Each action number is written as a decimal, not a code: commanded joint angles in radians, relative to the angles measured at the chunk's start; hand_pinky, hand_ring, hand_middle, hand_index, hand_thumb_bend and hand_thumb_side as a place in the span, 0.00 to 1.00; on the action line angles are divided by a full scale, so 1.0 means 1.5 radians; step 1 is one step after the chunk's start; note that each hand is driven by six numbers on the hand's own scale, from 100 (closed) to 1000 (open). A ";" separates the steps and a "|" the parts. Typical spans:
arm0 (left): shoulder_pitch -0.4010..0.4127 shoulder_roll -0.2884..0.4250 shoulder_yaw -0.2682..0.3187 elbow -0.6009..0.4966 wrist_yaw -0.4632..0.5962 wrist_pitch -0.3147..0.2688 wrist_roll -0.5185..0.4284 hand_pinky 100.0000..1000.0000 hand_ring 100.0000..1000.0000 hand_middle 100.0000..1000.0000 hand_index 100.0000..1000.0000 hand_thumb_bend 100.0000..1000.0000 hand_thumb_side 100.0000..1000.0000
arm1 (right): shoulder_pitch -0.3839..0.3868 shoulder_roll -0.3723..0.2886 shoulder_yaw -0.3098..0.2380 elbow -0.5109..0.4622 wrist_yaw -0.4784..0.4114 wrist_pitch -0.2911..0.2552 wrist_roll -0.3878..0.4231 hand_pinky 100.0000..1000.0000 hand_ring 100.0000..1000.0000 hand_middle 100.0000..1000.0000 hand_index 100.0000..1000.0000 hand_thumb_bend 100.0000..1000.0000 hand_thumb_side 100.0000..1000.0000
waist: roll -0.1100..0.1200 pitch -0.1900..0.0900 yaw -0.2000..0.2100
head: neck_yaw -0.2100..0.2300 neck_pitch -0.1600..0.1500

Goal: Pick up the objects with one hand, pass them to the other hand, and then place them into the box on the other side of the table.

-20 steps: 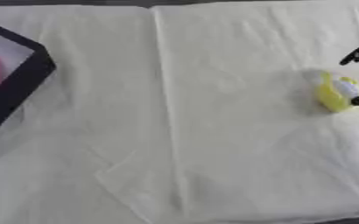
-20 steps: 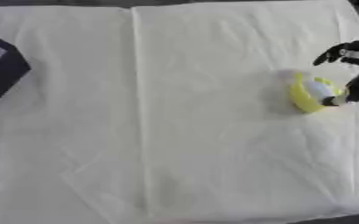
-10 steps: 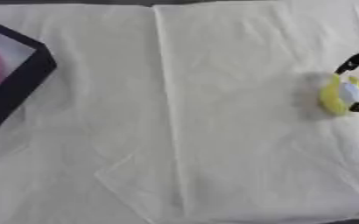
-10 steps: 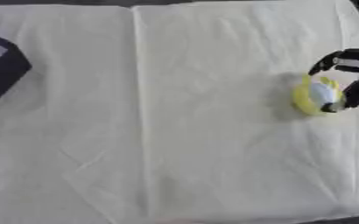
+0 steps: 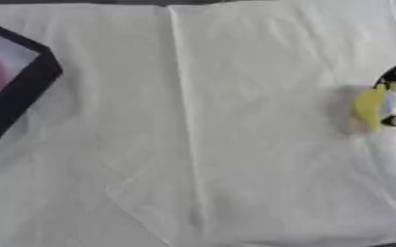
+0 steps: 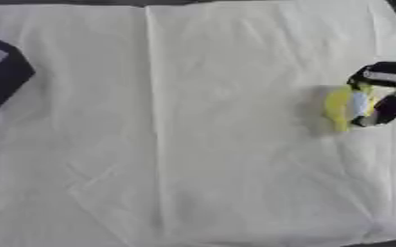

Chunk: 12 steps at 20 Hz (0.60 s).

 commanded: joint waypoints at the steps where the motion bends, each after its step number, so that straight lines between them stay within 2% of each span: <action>1: -0.007 0.018 0.006 -0.008 -0.004 0.000 -0.002 0.65 0.64 0.64 0.75 0.22 0.38 | 0.001 -0.015 -0.010 -0.012 -0.015 0.010 -0.005 0.86 0.75 0.51 0.55 0.33 0.00 | 0.000 -0.012 0.001 | 0.002 0.002; 6: -0.004 0.023 0.006 -0.008 -0.005 -0.001 -0.003 0.66 0.64 0.64 0.74 0.22 0.38 | 0.011 -0.018 -0.031 -0.039 -0.045 0.023 -0.021 0.84 0.71 0.44 0.48 0.31 0.00 | -0.002 -0.016 0.002 | 0.007 0.001; 12: -0.001 0.027 0.007 -0.010 -0.002 -0.002 -0.002 0.66 0.64 0.64 0.74 0.22 0.38 | 0.022 -0.021 -0.063 -0.075 -0.078 0.041 -0.045 0.84 0.70 0.44 0.48 0.30 0.00 | -0.004 -0.022 -0.003 | 0.014 0.002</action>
